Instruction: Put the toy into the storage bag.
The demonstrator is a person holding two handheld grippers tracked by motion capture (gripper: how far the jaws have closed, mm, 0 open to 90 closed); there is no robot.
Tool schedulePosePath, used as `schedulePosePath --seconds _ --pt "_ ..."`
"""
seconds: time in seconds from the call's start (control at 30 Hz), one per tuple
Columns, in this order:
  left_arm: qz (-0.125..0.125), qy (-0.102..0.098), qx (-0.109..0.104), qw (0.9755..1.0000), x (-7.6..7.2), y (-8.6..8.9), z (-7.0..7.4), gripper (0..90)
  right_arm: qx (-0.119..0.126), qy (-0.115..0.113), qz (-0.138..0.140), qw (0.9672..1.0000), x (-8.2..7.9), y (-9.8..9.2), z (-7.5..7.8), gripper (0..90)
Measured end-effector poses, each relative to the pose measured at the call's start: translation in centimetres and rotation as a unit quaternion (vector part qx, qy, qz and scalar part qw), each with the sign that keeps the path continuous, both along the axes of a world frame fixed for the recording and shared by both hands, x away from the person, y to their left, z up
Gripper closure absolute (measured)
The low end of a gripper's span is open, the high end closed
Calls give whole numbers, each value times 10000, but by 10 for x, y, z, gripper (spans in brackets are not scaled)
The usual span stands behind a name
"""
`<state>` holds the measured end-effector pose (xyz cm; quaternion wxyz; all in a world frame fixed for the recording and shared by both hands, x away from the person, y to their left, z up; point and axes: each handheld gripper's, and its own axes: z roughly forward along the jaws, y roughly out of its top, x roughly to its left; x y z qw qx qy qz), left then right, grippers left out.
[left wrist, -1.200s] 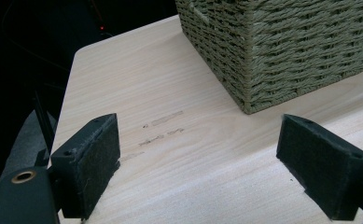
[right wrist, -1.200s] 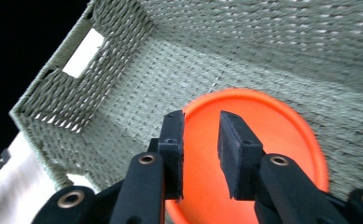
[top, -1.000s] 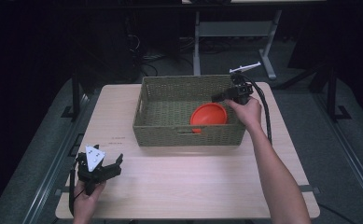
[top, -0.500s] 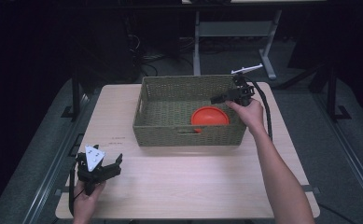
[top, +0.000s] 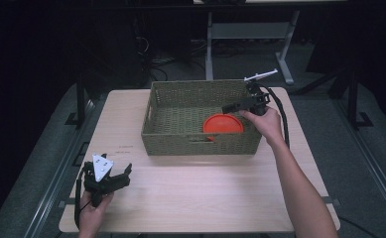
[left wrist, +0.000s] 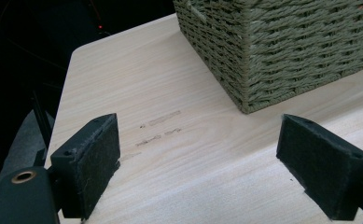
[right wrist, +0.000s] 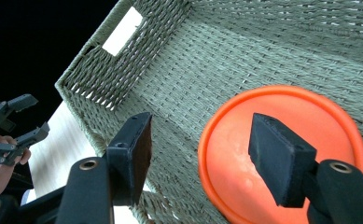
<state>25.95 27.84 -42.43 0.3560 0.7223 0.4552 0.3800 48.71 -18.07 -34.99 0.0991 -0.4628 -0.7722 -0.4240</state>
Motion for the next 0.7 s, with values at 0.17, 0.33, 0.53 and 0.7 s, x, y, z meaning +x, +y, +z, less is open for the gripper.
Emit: schedulePosePath --seconds 0.17,0.33,0.53,0.7 --pt "-19 6 22 10000 0 0 0 129 -21 -6 30 10000 -2 0 2 379" --pt "-9 -5 2 10000 0 0 0 129 5 -31 130 9999 -7 2 6 371" --pt "-6 -17 5 10000 0 0 0 129 15 -56 188 9998 -13 2 9 358" --pt "-12 -11 9 10000 0 0 0 129 37 -92 207 9997 -18 -2 8 350"
